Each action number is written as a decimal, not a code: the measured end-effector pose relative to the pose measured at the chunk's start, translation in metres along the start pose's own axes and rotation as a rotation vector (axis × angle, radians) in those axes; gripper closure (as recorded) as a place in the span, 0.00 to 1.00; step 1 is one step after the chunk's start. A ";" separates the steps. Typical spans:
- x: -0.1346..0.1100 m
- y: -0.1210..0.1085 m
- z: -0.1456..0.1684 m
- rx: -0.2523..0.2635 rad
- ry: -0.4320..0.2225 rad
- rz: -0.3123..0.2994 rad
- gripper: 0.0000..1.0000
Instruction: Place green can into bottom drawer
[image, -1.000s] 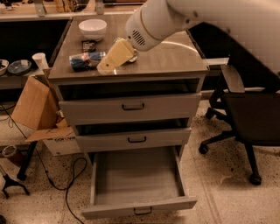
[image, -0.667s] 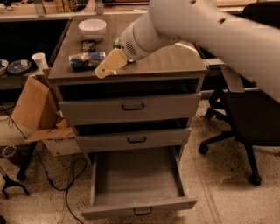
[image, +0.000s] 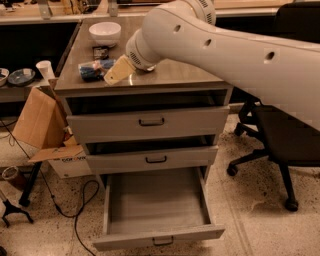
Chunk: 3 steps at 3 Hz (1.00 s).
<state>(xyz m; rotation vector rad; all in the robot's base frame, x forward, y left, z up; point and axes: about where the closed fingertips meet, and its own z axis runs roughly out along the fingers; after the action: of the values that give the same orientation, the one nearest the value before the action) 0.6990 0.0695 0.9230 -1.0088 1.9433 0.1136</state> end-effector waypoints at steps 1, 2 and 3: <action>0.003 -0.015 0.008 0.008 -0.025 0.015 0.00; 0.014 -0.038 0.023 0.023 -0.025 0.057 0.00; 0.029 -0.062 0.038 0.027 -0.025 0.103 0.00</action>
Offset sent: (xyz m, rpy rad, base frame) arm 0.0665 -0.0444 -0.0266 0.0806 0.0096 -0.0908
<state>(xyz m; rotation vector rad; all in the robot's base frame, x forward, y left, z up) 0.7606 0.0279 0.8978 -0.8853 1.9691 0.1569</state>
